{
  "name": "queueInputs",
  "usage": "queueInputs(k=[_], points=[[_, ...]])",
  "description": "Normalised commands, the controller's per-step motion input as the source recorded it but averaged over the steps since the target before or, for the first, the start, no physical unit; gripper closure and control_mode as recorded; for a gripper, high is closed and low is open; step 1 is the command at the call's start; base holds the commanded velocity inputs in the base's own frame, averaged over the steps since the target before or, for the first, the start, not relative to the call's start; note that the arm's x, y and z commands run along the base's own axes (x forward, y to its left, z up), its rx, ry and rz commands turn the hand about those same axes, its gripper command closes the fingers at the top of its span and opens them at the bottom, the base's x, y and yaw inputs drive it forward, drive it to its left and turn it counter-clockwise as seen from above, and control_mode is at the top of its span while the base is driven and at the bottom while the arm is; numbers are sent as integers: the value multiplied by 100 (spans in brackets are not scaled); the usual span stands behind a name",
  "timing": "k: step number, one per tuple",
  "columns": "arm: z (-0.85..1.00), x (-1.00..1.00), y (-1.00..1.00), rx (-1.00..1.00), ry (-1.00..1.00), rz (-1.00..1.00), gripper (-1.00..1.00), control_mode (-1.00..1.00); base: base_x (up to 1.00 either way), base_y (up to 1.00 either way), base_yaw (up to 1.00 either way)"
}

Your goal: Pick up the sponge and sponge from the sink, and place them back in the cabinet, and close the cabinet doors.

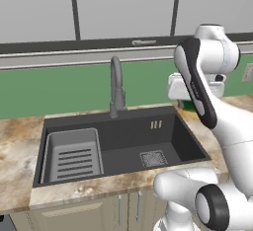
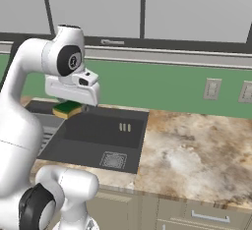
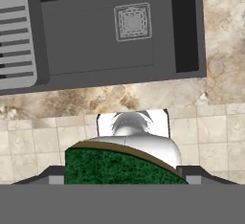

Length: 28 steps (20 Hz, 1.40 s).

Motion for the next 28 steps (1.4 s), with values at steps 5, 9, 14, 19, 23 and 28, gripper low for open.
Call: queueInputs(k=[5, 9, 14, 19, 23, 28], points=[[9, -36, 0, -1, 0, 0, 100, -100, 0, 0, 0], [13, -20, 0, -1, 0, 0, 100, -100, 0, 0, 0], [13, -21, 1, -1, 0, 0, 100, -100, 0, 0, 0], [14, -19, 1, -1, 0, 1, 100, -100, 0, 0, 0], [9, -21, 0, -2, 0, 2, 100, -100, 0, 0, 0], [2, -19, 2, -3, 0, 1, 100, -100, 0, 0, 0]])
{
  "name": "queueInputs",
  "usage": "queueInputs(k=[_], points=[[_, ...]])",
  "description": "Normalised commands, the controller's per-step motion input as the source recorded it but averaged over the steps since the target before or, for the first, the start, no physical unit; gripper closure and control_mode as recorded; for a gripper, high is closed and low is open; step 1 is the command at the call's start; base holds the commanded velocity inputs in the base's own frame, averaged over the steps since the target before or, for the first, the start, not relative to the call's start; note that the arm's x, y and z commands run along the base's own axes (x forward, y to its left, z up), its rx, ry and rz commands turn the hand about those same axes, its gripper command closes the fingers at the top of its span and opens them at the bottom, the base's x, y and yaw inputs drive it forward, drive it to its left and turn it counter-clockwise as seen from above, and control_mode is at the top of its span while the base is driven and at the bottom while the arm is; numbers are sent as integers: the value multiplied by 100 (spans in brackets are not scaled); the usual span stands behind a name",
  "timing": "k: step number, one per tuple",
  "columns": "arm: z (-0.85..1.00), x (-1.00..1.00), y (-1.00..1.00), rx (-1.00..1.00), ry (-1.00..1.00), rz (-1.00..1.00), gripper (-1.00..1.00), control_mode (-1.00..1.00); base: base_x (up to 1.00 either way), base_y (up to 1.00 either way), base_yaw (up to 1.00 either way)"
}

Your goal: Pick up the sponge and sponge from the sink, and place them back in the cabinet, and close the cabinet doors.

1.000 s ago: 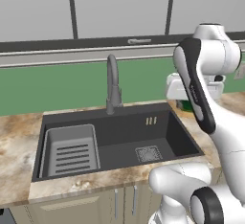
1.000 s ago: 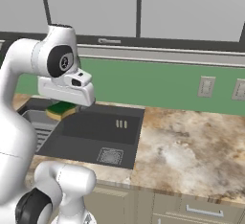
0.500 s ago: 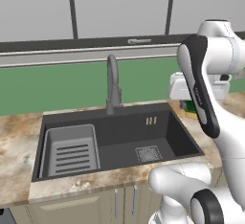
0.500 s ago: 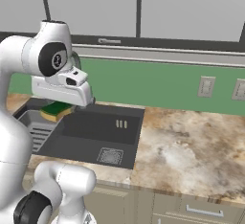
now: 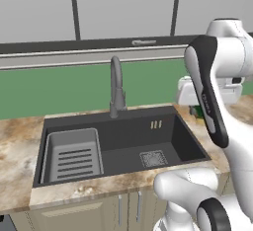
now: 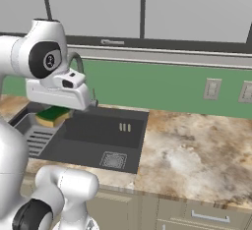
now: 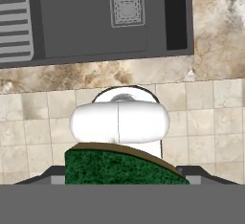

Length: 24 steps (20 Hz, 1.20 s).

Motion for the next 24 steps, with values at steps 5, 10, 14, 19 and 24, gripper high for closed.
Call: queueInputs(k=[5, 10, 14, 19, 24], points=[[0, -19, 9, -5, 0, 1, 100, -100, 0, 0, 0], [0, -15, 6, -3, 0, 1, 100, 100, -12, 3, 1], [0, 0, 0, 0, 0, 0, 100, 100, -37, 12, 2], [0, 0, 0, 0, 0, 0, 100, 100, -53, 30, 2], [0, 0, 0, 0, 0, 0, 100, 100, -52, 43, 0]])
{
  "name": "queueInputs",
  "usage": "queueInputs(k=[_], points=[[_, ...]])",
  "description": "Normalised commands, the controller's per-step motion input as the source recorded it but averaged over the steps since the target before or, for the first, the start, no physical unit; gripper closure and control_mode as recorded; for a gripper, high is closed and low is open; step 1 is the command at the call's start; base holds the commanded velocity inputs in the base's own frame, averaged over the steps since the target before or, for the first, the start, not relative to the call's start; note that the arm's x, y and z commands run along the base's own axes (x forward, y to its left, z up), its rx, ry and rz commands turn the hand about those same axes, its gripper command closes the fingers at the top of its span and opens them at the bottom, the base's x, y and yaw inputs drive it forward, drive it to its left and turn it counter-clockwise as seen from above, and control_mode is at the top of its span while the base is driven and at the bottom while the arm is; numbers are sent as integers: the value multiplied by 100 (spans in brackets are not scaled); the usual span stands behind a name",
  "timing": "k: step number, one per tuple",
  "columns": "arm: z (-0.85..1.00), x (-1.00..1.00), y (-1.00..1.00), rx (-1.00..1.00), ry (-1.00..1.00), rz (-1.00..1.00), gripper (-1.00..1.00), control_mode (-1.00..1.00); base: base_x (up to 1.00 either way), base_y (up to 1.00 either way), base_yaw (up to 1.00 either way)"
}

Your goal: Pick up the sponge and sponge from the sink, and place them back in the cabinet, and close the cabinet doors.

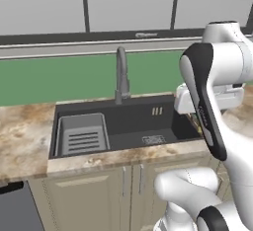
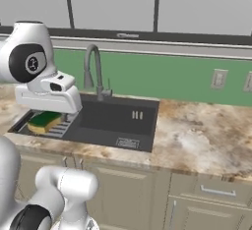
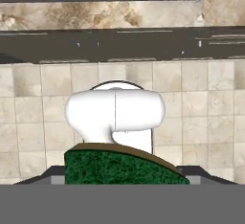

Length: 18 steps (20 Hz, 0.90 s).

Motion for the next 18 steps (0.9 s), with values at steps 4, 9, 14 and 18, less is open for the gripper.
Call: queueInputs(k=[4, 9, 14, 18], points=[[0, 0, 0, 0, 0, 0, 100, 100, -44, 56, 1], [0, 0, 0, 0, 0, 0, 100, 100, -34, 69, 0], [0, 0, 0, 0, 0, 0, 100, 100, -27, 80, 0], [0, 0, 0, 0, 0, 0, 100, 100, -29, 77, 0]])
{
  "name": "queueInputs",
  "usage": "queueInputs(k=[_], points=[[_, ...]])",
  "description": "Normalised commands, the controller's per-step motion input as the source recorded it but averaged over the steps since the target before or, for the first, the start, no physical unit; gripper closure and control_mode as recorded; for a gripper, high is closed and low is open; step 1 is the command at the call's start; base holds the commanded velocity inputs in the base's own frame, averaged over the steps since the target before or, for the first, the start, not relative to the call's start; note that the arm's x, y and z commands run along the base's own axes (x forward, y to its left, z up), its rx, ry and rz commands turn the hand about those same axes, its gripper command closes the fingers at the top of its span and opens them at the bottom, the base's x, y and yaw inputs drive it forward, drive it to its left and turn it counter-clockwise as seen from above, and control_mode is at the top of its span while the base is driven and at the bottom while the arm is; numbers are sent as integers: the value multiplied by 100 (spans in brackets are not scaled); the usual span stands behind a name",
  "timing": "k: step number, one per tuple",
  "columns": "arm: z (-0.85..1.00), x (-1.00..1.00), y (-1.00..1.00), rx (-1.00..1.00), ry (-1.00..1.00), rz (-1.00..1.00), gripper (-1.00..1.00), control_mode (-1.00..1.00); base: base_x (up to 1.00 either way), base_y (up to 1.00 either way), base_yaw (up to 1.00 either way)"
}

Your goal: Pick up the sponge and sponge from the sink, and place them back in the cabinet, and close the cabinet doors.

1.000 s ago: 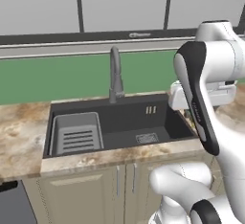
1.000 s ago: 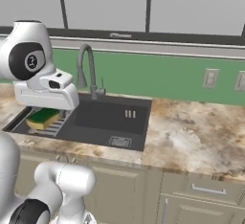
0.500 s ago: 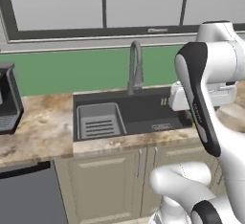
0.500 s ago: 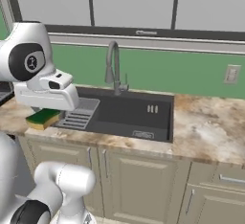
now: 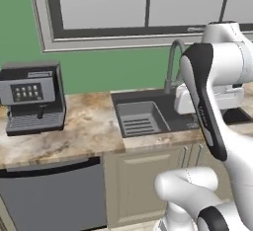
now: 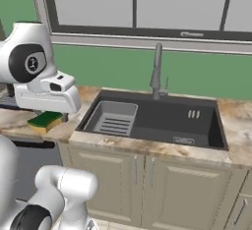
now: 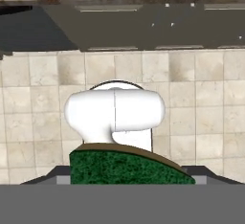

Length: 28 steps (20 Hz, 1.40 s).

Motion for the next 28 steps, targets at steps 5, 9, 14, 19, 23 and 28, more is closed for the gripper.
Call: queueInputs(k=[5, 9, 14, 19, 23, 28], points=[[0, 0, 0, 0, 0, 0, 100, 100, -13, 66, 17], [0, 0, 0, 0, 0, 0, 100, 100, -12, 57, 34], [0, 0, 0, 0, 0, 0, 100, 100, -1, 48, 46], [0, 0, 0, 0, 0, 0, 100, 100, 0, 38, 51], [0, 0, 0, 0, 0, 0, 100, 100, 0, 39, 53], [0, 0, 0, 0, 0, 0, 100, 100, -6, 41, 52]])
